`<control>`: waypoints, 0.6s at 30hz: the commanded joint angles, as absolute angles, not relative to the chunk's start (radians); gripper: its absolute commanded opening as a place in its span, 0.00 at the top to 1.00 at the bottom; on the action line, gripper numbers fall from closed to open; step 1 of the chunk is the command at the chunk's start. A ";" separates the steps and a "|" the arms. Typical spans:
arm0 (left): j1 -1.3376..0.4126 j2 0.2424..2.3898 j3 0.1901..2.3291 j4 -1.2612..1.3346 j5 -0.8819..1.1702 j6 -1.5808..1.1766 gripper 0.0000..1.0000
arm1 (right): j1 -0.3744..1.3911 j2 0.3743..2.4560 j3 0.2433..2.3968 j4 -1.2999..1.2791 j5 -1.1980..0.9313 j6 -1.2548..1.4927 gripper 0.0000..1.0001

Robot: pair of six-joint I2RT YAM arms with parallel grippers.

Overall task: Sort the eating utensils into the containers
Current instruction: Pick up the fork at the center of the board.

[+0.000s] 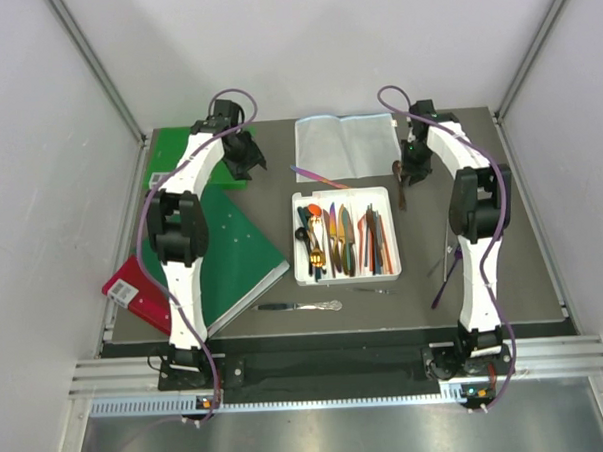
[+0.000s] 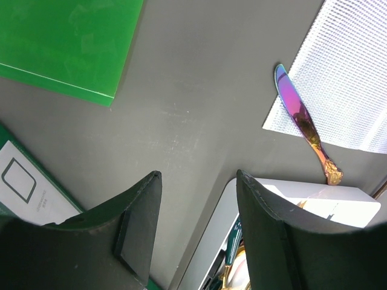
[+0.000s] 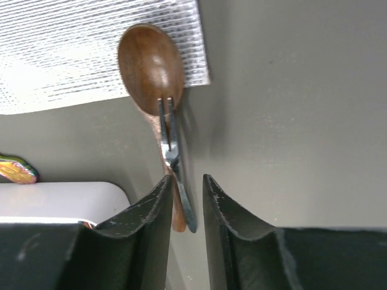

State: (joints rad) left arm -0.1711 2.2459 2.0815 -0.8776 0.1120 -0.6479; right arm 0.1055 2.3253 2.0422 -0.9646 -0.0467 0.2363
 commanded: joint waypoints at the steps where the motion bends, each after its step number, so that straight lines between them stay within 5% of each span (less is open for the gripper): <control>1: -0.173 2.250 2.111 -0.887 0.112 -0.635 0.43 | 0.087 2.307 2.077 -0.937 -0.048 0.236 0.76; 4: -0.175 2.252 2.112 -0.885 0.112 -0.634 0.43 | 0.086 2.319 2.077 -0.925 -0.063 0.241 0.81; 18: -0.176 2.264 2.128 -0.890 0.115 -0.638 0.43 | 0.084 2.336 2.094 -0.916 -0.103 0.239 0.74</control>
State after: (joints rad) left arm -0.1722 2.2528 2.0815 -0.8837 0.1123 -0.6479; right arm 0.0933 2.3264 2.0441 -0.9421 -0.0826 0.2386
